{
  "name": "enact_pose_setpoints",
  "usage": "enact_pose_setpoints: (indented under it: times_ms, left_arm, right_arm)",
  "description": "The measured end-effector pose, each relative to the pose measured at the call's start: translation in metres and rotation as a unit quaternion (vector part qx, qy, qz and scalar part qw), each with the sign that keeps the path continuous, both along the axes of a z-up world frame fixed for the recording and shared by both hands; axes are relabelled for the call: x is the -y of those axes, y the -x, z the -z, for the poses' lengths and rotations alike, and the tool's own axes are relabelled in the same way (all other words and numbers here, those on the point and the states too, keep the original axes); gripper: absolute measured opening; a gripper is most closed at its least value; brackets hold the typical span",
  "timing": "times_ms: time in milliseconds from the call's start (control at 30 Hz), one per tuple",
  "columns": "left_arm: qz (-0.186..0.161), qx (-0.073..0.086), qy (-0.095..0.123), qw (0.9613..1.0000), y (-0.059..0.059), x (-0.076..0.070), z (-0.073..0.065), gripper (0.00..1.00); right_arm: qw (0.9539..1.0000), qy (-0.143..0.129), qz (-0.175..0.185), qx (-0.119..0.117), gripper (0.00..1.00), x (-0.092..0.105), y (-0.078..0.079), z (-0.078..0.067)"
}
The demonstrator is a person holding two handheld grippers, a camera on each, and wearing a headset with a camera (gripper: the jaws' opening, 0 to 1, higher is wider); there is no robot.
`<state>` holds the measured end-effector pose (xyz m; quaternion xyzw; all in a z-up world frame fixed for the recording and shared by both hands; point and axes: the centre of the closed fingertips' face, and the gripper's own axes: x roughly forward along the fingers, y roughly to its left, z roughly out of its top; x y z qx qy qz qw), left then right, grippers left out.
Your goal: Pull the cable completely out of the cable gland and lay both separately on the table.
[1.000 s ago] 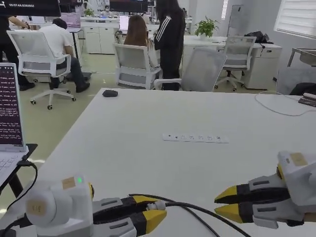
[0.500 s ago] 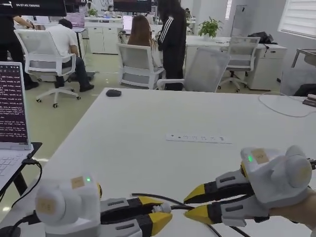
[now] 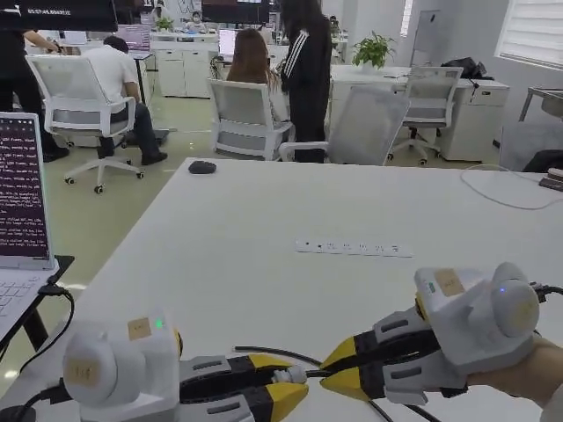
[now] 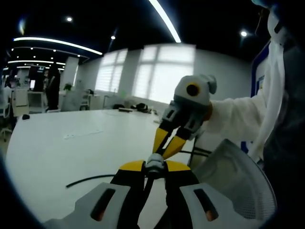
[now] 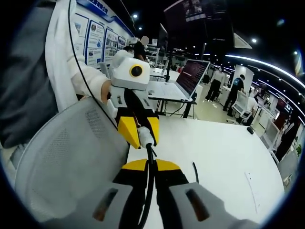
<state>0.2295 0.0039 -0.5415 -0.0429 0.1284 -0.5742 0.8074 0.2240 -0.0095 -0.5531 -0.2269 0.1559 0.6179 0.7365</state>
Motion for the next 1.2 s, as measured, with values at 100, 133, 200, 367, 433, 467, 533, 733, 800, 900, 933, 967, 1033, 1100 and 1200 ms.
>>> enact_pose_setpoints:
  times_ms: [100,133,200,367,433,467,533,733,800,900,933,967,1033,1100,1200]
  left_arm:
    - [0.002,0.007,-0.002,1.0000,-0.004,0.001,-0.003,0.16]
    - [0.003,0.007,-0.002,1.0000,-0.006,0.002,-0.004,0.16]
    - [0.000,0.010,-0.005,0.9999,-0.012,0.003,-0.008,0.16]
    - [0.000,0.033,-0.018,0.9993,-0.032,0.005,-0.023,0.16]
    - [0.001,0.041,-0.024,0.9989,-0.041,0.006,-0.028,0.16]
    - [0.001,0.044,-0.026,0.9987,-0.045,0.006,-0.029,0.16]
    - [0.001,0.045,-0.029,0.9985,-0.053,0.006,-0.032,0.16]
    - [0.002,0.049,-0.048,0.9977,-0.074,0.006,-0.034,0.16]
    - [0.002,0.047,-0.051,0.9976,-0.080,0.005,-0.034,0.16]
    - [-0.003,0.037,-0.054,0.9979,-0.089,0.004,-0.034,0.16]
    - [-0.004,0.036,-0.054,0.9978,-0.091,0.004,-0.034,0.16]
    - [-0.005,0.038,-0.057,0.9976,-0.094,0.004,-0.034,0.16]
    - [-0.006,0.038,-0.061,0.9974,-0.099,0.004,-0.033,0.16]
    - [-0.007,0.037,-0.065,0.9972,-0.102,0.004,-0.031,0.16]
    - [-0.011,0.032,-0.067,0.9972,-0.106,-0.001,-0.029,0.16]
  right_arm:
    - [1.0000,0.002,-0.004,0.007,0.03,0.001,-0.004,-0.002]
    - [0.9999,0.002,-0.005,0.009,0.03,0.002,-0.006,-0.004]
    - [0.9999,0.003,-0.001,0.016,0.02,0.003,-0.012,-0.006]
    - [0.9994,-0.010,0.015,0.031,0.02,0.006,-0.033,-0.019]
    - [0.9990,-0.012,0.020,0.039,0.02,0.006,-0.043,-0.025]
    - [0.9988,-0.012,0.022,0.042,0.02,0.006,-0.046,-0.026]
    - [0.9986,-0.011,0.024,0.046,0.02,0.006,-0.054,-0.029]
    - [0.9981,-0.005,0.027,0.055,0.02,0.005,-0.076,-0.030]
    - [0.9981,-0.004,0.027,0.055,0.02,0.005,-0.082,-0.030]
    - [0.9981,-0.004,0.029,0.054,0.02,0.004,-0.091,-0.030]
    - [0.9981,-0.004,0.030,0.054,0.02,0.003,-0.093,-0.030]
    - [0.9981,-0.003,0.032,0.052,0.02,0.003,-0.098,-0.029]
    - [0.9981,-0.001,0.032,0.052,0.02,0.003,-0.102,-0.027]
    - [0.9981,0.005,0.032,0.052,0.02,0.004,-0.106,-0.025]
    - [0.9972,0.034,0.037,0.056,0.02,0.015,-0.114,-0.015]
